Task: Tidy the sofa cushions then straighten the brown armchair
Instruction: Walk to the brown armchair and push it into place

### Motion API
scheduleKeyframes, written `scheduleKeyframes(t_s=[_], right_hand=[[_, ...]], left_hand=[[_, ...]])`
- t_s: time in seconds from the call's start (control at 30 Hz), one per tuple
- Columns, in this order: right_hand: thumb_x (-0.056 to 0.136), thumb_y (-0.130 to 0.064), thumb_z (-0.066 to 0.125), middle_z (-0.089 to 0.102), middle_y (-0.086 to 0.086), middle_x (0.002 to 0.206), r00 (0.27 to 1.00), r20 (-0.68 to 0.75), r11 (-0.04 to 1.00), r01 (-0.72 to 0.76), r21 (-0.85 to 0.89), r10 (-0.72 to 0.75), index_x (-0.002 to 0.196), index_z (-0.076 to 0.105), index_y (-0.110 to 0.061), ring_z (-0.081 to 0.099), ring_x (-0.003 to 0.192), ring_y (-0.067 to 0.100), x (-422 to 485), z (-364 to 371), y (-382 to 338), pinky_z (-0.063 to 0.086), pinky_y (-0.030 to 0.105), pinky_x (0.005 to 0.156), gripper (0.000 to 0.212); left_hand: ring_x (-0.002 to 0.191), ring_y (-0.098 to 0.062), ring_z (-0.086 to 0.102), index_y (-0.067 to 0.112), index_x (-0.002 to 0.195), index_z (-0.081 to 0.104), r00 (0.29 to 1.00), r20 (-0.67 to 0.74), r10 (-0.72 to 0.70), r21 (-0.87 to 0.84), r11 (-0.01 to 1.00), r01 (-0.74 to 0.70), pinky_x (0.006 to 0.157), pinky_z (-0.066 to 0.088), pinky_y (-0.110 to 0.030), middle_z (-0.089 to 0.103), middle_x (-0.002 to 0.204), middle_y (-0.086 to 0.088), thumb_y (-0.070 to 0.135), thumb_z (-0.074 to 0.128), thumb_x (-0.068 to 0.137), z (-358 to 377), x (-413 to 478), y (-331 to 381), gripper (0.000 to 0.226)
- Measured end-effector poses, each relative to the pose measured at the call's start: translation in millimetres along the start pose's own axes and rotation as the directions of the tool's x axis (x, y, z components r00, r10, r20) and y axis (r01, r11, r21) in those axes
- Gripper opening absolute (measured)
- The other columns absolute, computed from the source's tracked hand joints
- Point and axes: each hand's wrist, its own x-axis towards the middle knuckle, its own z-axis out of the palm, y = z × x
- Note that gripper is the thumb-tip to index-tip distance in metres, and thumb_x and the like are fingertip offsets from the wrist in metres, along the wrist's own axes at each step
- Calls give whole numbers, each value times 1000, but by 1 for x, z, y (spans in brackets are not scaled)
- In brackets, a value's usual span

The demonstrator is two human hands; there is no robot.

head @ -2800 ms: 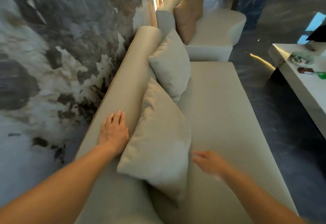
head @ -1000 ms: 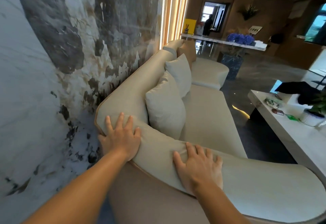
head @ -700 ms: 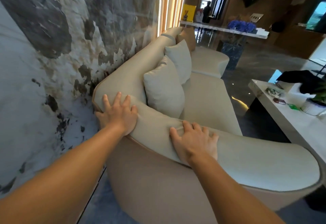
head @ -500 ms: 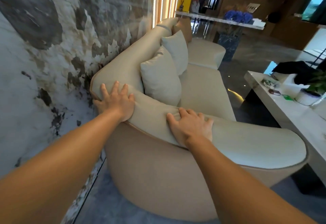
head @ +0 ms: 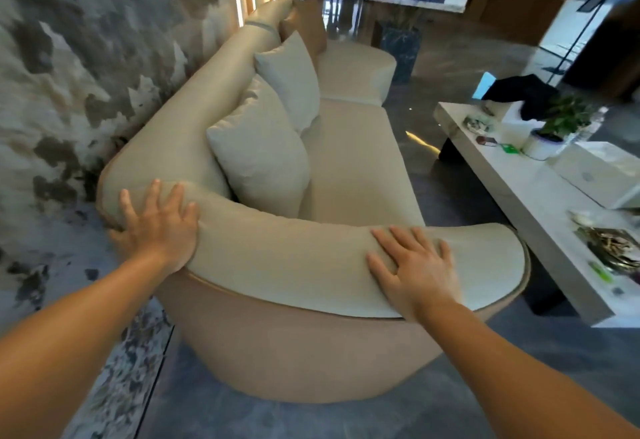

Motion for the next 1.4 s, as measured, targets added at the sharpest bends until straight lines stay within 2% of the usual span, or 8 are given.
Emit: scheduleKeyframes(t_s=[0.43, 0.77, 0.9, 0.97, 1.03, 1.1, 1.23, 1.4], right_hand=[[83, -72, 7, 31, -18, 156, 1000, -8, 999, 10, 33, -10, 146, 23, -48, 16, 147, 19, 20, 4, 9, 7, 54, 116, 68], [83, -72, 8, 14, -7, 165, 972, 232, 999, -47, -6, 47, 150, 13, -46, 4, 151, 26, 17, -9, 4, 0, 60, 117, 73], [92, -61, 22, 14, 1, 165, 902, 427, 997, -49, -61, 70, 153, 15, -38, 11, 149, 30, 19, -46, -3, 13, 56, 117, 65], [94, -50, 40, 29, 8, 159, 846, 525, 995, -91, -34, 95, 150, 32, -28, 29, 142, 33, 7, -79, -12, 30, 48, 113, 60], [94, -39, 48, 50, 15, 145, 783, 611, 987, -158, 21, 112, 136, 52, -12, 50, 127, 35, -16, -119, -23, 45, 40, 99, 50], [98, -31, 46, 66, 14, 127, 738, 666, 938, -298, 176, 109, 123, 60, -4, 66, 106, 33, -53, -168, -37, 52, 37, 81, 40], [90, -18, 45, 75, 13, 104, 812, 550, 877, -397, 271, 197, 103, 70, -4, 73, 85, 30, -163, -270, -47, 57, 36, 67, 31], [93, -19, 46, 71, 5, 104, 772, 579, 845, -473, 249, 262, 110, 67, -4, 73, 90, 28, -331, -344, -43, 61, 44, 81, 30]], left_hand=[[147, -26, -7, 43, 149, 22, 1000, -6, 0, 26, 1000, 0, 111, 10, -66, 7, 162, 13, 58, 20, 96, 4, 14, 10, 55], [147, -34, -16, 43, 151, 3, 945, 322, -67, 219, 976, -6, 110, 12, -69, -11, 162, 12, 56, 11, 97, -33, 3, 24, 56], [145, -36, 16, 22, 152, 22, 839, 539, 77, 267, 929, -256, 116, 18, -54, 15, 161, -11, 47, 24, 100, -70, -4, 39, 57], [132, -33, 44, 12, 147, 36, 758, 642, 118, 269, 891, -366, 108, 36, -42, 38, 151, -13, 43, 32, 101, -96, -26, 52, 55], [95, -28, 68, 8, 140, 44, 696, 713, 81, 254, 895, -365, 75, 53, -33, 60, 130, -12, 42, 34, 101, -127, -58, 65, 53], [60, -27, 65, 4, 131, 50, 673, 735, 78, 217, 914, -344, 48, 44, -24, 70, 107, -17, 42, 36, 100, -165, -98, 79, 51], [91, -31, 64, 8, 111, 63, 663, 653, 366, 203, 759, -619, 81, 50, -36, 67, 106, -14, 43, 39, 98, -239, -197, 90, 45], [114, -31, 55, 10, 126, 59, 479, 755, 448, 144, 599, -788, 97, 45, -40, 57, 131, -12, 39, 38, 97, -311, -338, 84, 46]])
